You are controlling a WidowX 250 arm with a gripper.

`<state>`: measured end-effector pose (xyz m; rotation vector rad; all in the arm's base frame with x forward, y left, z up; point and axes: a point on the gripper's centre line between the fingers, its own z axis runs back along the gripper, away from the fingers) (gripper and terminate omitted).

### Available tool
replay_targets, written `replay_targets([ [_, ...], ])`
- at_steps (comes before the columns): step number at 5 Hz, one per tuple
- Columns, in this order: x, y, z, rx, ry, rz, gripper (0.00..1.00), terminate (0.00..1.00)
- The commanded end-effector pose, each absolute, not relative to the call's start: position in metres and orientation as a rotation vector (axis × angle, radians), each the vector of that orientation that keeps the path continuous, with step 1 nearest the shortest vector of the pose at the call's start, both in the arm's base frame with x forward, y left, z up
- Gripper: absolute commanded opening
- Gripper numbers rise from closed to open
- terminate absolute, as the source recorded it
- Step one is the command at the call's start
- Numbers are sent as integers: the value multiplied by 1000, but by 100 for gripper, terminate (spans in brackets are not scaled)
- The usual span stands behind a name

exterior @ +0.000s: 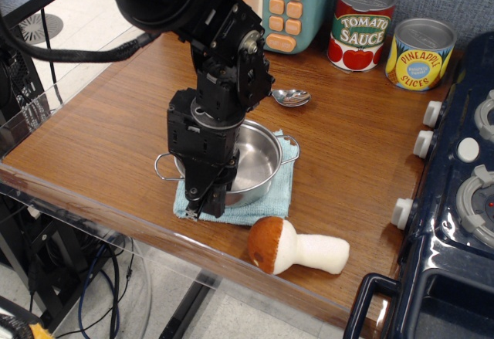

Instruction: Pick up the silver pot and place it on the blue towel next to the white utensil.

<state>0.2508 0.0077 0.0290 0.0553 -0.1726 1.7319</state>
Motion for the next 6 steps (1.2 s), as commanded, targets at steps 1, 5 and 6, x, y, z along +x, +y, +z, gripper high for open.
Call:
replay_targets([
  [1,247,23,59,-10,-210,1757,100,0],
  [5,236,32,112,-119,-257,1772,100,0],
  [6,236,32,112,-119,-257,1772,100,100],
])
